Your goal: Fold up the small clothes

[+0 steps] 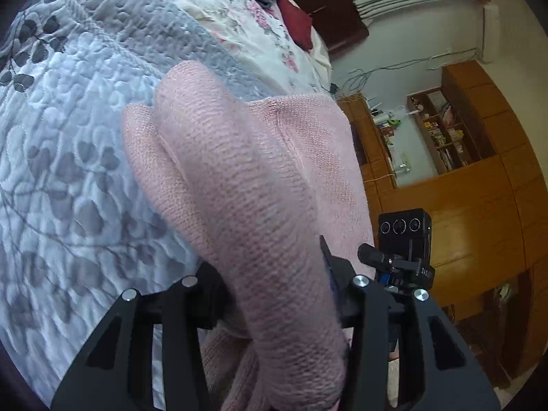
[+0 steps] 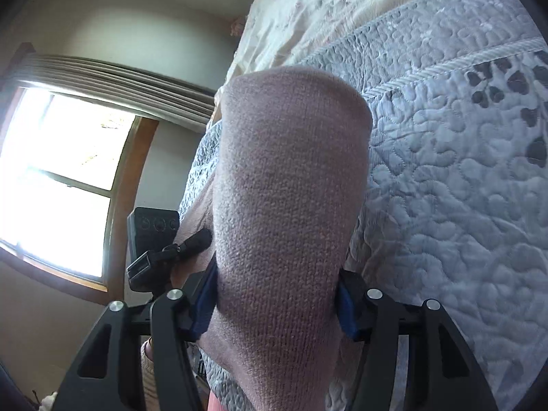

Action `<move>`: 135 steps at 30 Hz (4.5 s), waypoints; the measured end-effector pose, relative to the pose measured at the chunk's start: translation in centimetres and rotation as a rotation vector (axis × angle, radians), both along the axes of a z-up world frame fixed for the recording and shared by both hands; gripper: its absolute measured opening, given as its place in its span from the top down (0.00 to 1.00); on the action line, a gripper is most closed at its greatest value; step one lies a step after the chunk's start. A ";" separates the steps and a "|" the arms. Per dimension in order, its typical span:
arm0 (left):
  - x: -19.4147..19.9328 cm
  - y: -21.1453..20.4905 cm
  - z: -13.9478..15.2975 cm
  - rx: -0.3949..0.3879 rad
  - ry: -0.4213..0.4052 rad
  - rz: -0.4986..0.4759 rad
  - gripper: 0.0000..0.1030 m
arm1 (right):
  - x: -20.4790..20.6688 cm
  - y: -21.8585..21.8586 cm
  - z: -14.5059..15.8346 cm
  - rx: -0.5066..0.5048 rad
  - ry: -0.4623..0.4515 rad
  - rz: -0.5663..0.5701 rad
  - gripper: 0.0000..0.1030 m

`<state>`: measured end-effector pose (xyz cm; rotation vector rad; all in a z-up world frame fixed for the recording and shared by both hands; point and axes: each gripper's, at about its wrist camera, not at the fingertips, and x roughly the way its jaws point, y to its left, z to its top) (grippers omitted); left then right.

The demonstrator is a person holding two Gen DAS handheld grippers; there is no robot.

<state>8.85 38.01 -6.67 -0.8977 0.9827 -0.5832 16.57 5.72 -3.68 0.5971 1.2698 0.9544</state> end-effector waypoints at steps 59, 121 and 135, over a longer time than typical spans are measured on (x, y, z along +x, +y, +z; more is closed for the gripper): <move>-19.8 -12.9 -3.0 0.564 0.075 -0.012 0.35 | -24.6 -15.7 -3.8 -0.475 -0.047 -0.154 0.29; -31.6 -17.5 10.9 0.927 0.047 0.098 0.15 | -35.6 -10.5 11.0 -0.931 -0.337 -0.320 0.04; -31.4 -18.0 10.6 0.933 0.052 0.086 0.15 | -35.5 -11.0 10.4 -0.935 -0.311 -0.333 0.04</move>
